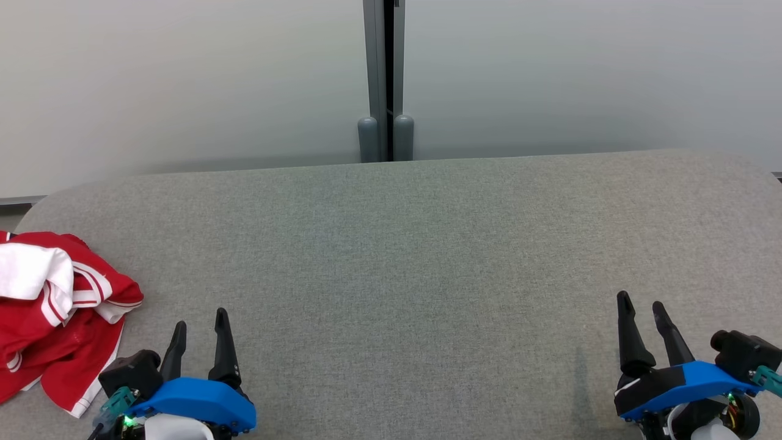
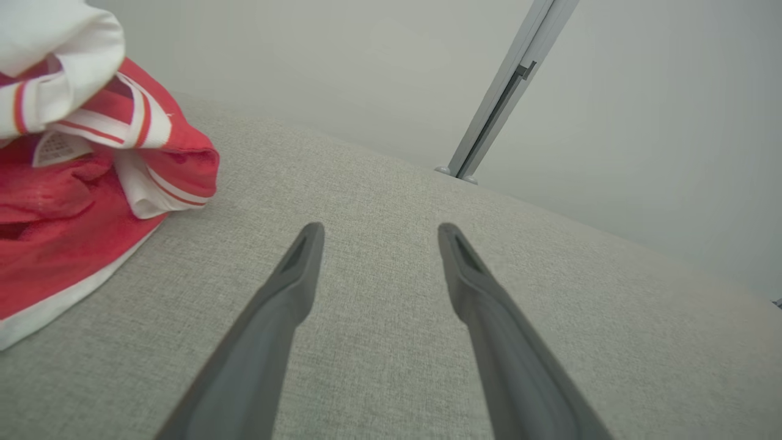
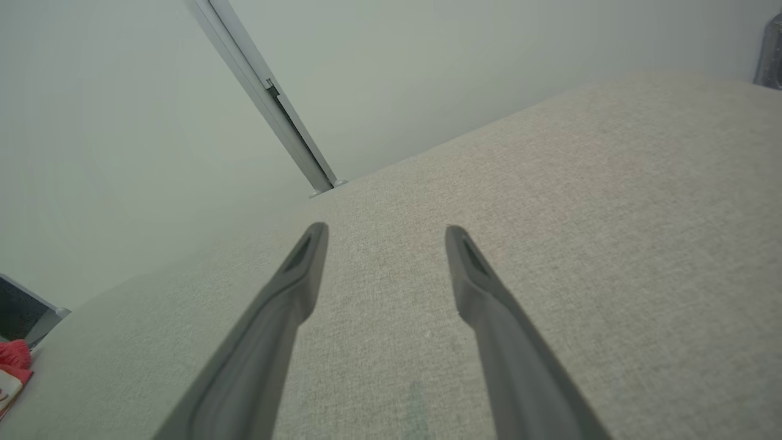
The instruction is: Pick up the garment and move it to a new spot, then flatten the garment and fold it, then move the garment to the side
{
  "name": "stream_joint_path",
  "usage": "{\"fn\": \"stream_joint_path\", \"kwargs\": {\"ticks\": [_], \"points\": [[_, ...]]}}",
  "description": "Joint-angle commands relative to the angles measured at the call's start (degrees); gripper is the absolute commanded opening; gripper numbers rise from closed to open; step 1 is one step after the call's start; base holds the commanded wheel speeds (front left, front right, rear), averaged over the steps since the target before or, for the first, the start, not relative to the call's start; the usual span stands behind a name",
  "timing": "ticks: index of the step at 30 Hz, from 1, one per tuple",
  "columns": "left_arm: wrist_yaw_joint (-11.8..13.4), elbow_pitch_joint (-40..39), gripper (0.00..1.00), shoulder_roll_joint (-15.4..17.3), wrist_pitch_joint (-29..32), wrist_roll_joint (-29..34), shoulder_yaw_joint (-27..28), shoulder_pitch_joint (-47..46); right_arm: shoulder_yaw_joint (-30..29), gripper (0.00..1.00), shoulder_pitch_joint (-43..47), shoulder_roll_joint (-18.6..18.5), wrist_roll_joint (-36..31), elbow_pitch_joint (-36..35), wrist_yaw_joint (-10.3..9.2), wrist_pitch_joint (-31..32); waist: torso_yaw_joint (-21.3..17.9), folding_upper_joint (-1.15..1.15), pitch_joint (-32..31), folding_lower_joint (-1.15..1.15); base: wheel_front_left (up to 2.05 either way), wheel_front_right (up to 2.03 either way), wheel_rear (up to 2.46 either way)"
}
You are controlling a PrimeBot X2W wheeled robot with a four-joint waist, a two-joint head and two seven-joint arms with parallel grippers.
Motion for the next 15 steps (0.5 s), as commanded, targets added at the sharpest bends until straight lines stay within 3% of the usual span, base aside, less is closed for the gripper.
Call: {"fn": "stream_joint_path", "kwargs": {"ticks": [1,15], "points": [[0.5,-0.1,1.00,0.6,-0.6,1.7,-0.4,-1.3,-0.1,1.00,-1.1,-0.1,-2.0,-0.1,0.10,-0.6,0.0,0.01,0.1,0.00,0.00,0.00,0.00],[1.6,1.0,1.00,1.6,-2.5,9.7,-4.0,-1.1,2.0,1.00,-1.0,-0.2,-11.1,0.8,0.11,-2.5,0.1,0.01,0.2,0.00,0.00,0.00,0.00]]}}
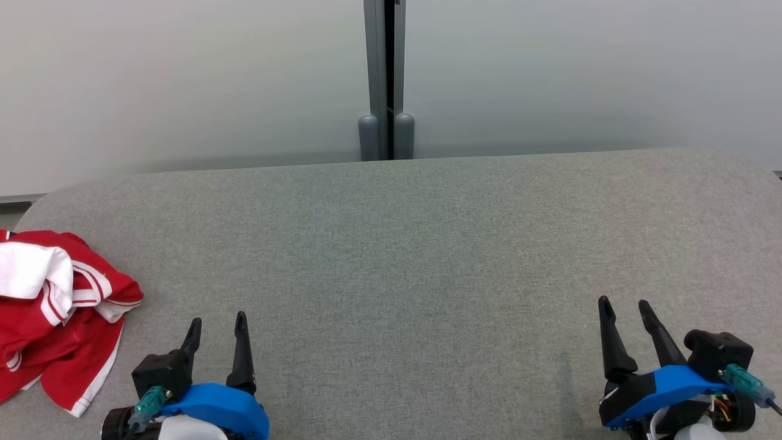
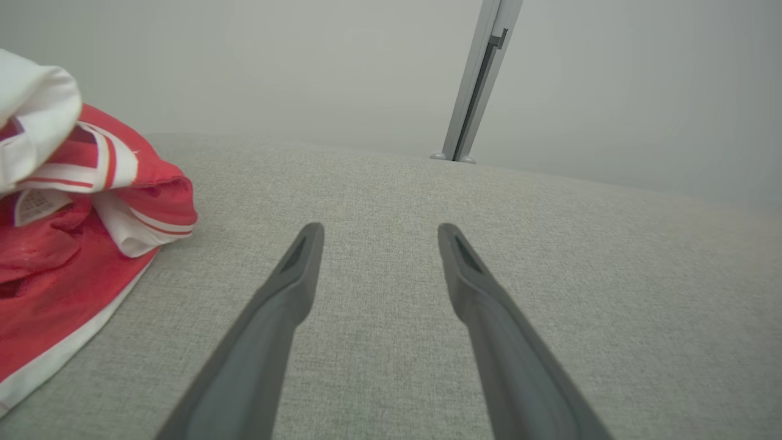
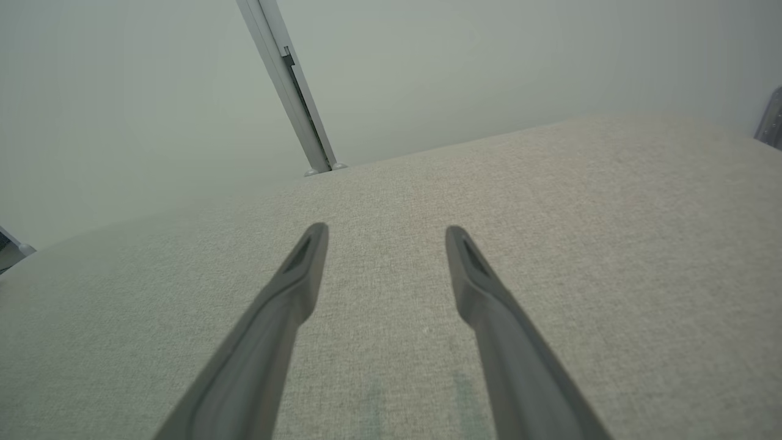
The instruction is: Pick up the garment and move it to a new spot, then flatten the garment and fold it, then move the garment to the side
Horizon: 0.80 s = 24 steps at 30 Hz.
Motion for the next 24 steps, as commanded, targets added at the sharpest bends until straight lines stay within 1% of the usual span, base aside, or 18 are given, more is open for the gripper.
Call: {"fn": "stream_joint_path", "kwargs": {"ticks": [1,13,24], "points": [[0.5,-0.1,1.00,0.6,-0.7,1.6,-0.6,-1.0,0.3,1.00,-0.8,-0.2,-1.7,-0.3,0.10,-0.7,0.0,0.01,-0.1,0.00,0.00,0.00,0.00],[1.4,0.4,1.00,1.2,-2.0,6.9,-3.0,-1.0,1.9,1.00,-0.4,-0.2,-8.1,-0.2,0.06,-2.0,-0.1,0.01,-0.6,0.00,0.00,0.00,0.00],[2.6,0.2,1.00,1.4,-3.2,11.1,-4.1,-1.7,0.7,1.00,-0.9,-0.3,-13.2,-0.8,0.07,-3.2,-0.1,0.01,-0.4,0.00,0.00,0.00,0.00]]}}
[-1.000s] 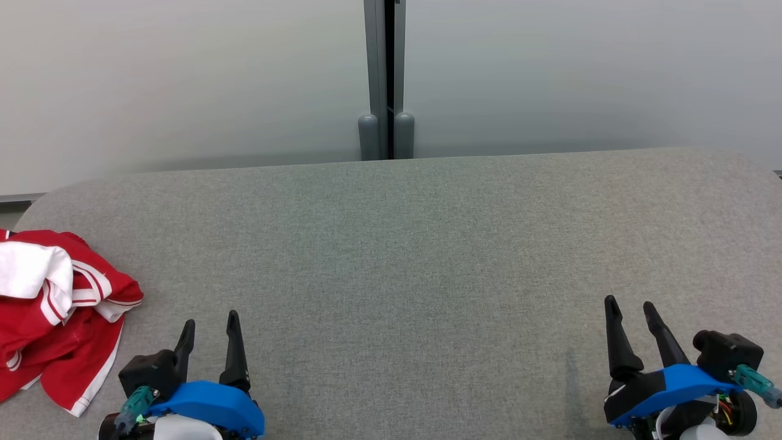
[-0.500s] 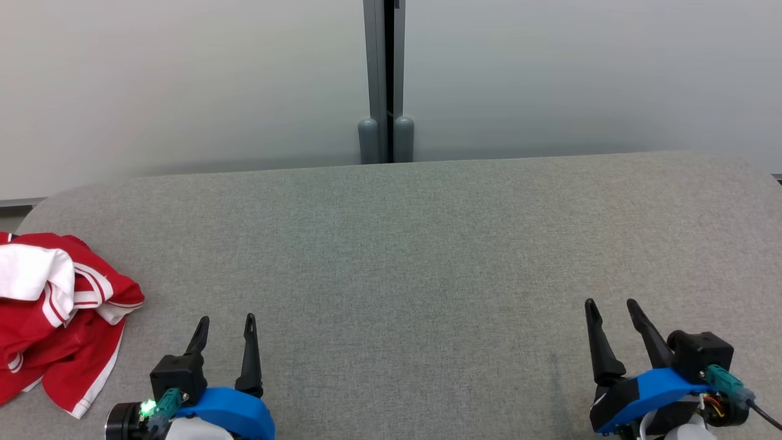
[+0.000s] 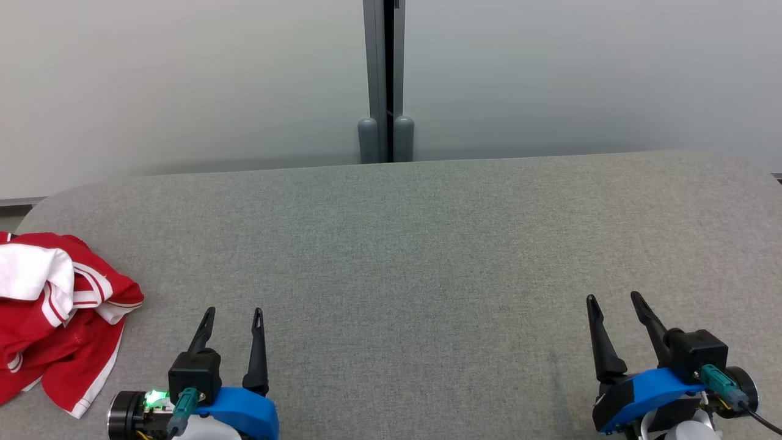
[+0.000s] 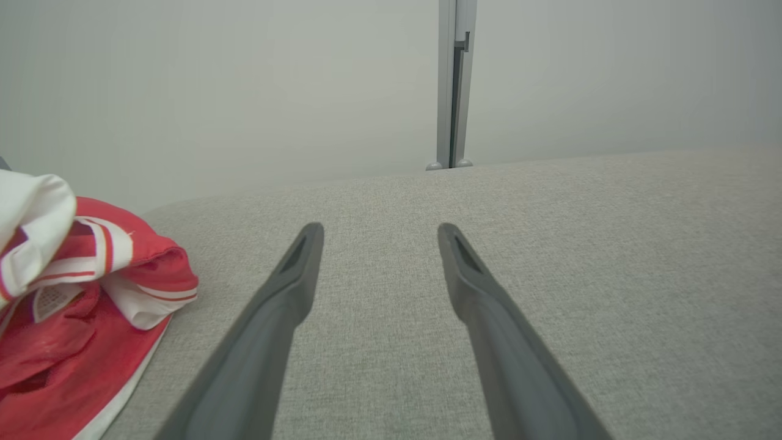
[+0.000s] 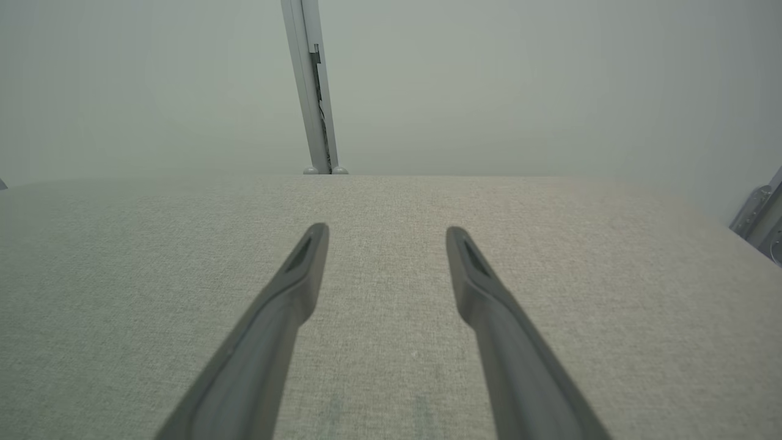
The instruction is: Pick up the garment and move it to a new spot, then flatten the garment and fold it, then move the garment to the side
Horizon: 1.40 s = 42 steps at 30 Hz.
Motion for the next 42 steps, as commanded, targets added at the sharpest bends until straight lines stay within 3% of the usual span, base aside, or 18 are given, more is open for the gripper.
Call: {"fn": "stream_joint_path", "kwargs": {"ticks": [1,14,21,42], "points": [[0.2,0.0,1.00,0.1,-0.4,0.9,-0.1,-1.0,-0.2,1.00,-0.7,-0.2,-1.1,0.1,0.00,-0.4,0.0,0.00,0.0,0.00,0.00,0.00,0.00],[1.0,0.2,1.00,-0.7,-1.8,5.3,0.0,-0.2,-1.1,1.00,-0.6,-0.3,-5.7,0.8,0.00,-1.8,0.3,0.00,0.5,0.00,0.00,0.00,0.00],[1.0,0.3,1.00,-1.0,-1.7,4.8,1.0,-0.3,-0.3,1.00,-0.7,-0.3,-4.9,0.6,0.00,-1.7,2.3,0.00,0.7,0.00,0.00,0.00,0.00],[1.3,-0.2,1.00,-1.5,-1.7,3.9,5.4,1.9,3.4,1.00,-1.0,-0.3,-3.7,0.9,0.00,-1.7,21.5,0.00,2.2,0.00,0.00,0.00,0.00]]}}
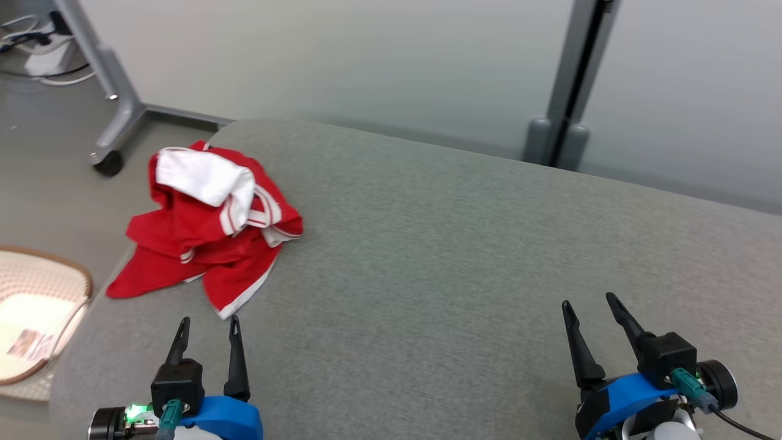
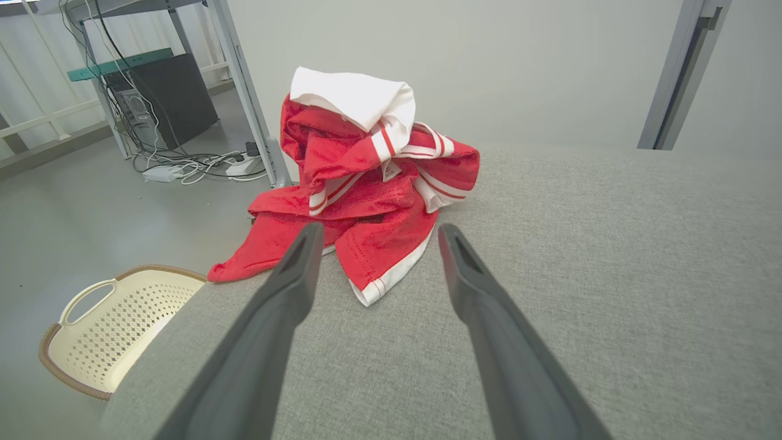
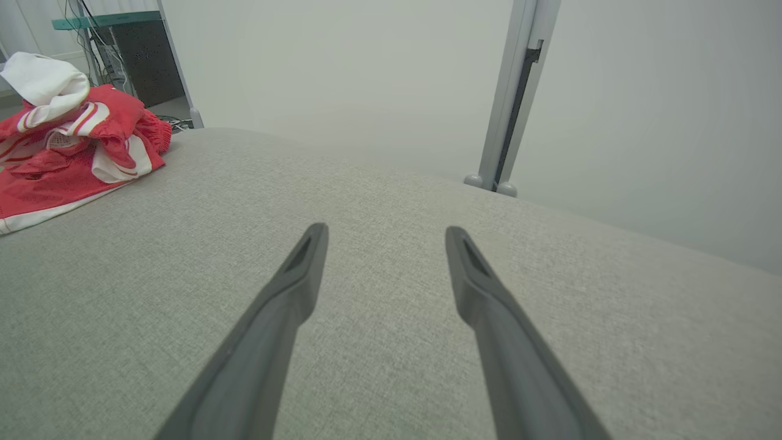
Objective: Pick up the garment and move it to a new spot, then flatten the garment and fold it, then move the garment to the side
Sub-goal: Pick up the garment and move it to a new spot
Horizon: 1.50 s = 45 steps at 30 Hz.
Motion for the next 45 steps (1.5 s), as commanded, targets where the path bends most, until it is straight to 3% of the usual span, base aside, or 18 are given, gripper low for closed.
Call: {"fn": "stream_joint_path", "kwargs": {"ticks": [1,10,18,28,37,45], "points": [[0.2,-0.2,1.00,-0.1,-0.3,0.1,0.3,0.4,0.3,1.00,-0.7,-0.2,0.3,0.0,0.00,-0.2,2.2,0.00,1.2,0.00,0.00,0.00,0.00],[-0.1,-0.7,1.00,-0.4,-0.3,0.3,2.1,1.4,1.9,1.00,-0.9,-0.2,0.5,0.3,0.00,-0.2,8.6,0.00,1.7,0.00,0.00,0.00,0.00],[-0.5,-0.9,1.00,-0.8,-0.3,-0.4,3.5,2.0,2.7,1.00,-1.4,-0.2,-0.1,0.3,0.00,-0.2,9.8,0.00,2.6,0.00,0.00,0.00,0.00],[-2.5,0.1,1.00,-1.1,-0.3,-1.6,5.6,-2.5,4.2,1.00,-3.0,-0.2,-1.5,-0.3,0.00,-0.2,6.3,0.00,5.7,0.00,0.00,0.00,0.00],[-4.5,3.4,1.00,0.8,-0.3,-1.8,8.5,-14.1,5.7,1.00,-5.8,-1.2,-3.3,-1.3,0.00,-0.2,1.4,0.00,11.6,0.00,0.00,0.00,0.00],[-5.7,11.6,1.00,3.0,-0.2,-2.8,10.6,-24.9,7.1,1.00,-8.3,-2.3,-2.6,-3.0,0.00,-0.2,-2.6,0.00,16.5,0.00,0.00,0.00,0.00]]}}
